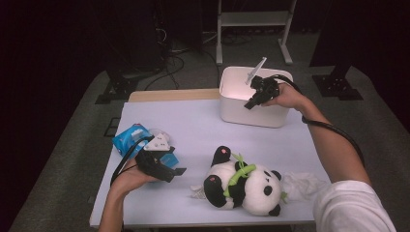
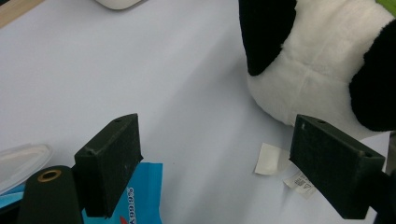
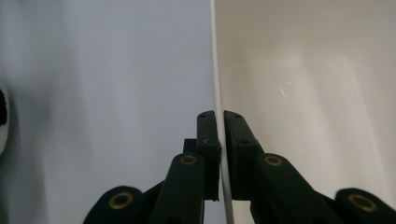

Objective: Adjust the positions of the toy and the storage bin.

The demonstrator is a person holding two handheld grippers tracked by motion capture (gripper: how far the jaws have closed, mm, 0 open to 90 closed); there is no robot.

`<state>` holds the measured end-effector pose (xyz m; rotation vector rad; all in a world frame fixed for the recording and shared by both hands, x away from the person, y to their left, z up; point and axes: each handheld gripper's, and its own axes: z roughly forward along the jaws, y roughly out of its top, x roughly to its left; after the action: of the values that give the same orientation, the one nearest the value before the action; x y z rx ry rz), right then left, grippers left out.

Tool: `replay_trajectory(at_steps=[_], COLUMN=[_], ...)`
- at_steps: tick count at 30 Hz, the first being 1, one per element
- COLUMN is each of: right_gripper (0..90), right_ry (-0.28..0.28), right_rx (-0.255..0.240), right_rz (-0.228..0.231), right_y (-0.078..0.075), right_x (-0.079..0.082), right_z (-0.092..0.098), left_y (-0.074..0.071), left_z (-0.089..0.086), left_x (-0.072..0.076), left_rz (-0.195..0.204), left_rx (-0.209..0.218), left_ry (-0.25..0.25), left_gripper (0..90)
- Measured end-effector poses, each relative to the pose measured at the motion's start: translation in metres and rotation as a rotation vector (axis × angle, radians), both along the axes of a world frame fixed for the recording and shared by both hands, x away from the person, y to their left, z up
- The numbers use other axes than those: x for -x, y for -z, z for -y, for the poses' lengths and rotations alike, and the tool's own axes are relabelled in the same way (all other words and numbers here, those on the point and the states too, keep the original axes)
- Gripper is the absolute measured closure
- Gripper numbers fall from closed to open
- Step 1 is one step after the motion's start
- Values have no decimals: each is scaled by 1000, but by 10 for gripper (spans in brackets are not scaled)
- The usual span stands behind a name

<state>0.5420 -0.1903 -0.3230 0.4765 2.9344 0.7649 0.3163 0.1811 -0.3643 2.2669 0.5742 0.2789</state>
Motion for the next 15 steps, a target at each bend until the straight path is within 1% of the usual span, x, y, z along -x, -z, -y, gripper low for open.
replay_trajectory(at_steps=[3,9,14,15], right_gripper=[862,864,864,863], right_ry=[-24,-87,-123,-131], right_rx=[15,35,28,27], right_rz=[0,8,10,10], right_y=[-1,-3,-2,-2], right_x=[6,22,40,43], right_z=[-4,-18,-28,-30], left_y=[0,0,1,2], left_z=[0,1,3,4], left_x=[0,2,2,2], left_rz=[1,0,-4,-6], left_rx=[6,0,3,9], left_ry=[0,10,22,21], left_gripper=[152,153,152,152])
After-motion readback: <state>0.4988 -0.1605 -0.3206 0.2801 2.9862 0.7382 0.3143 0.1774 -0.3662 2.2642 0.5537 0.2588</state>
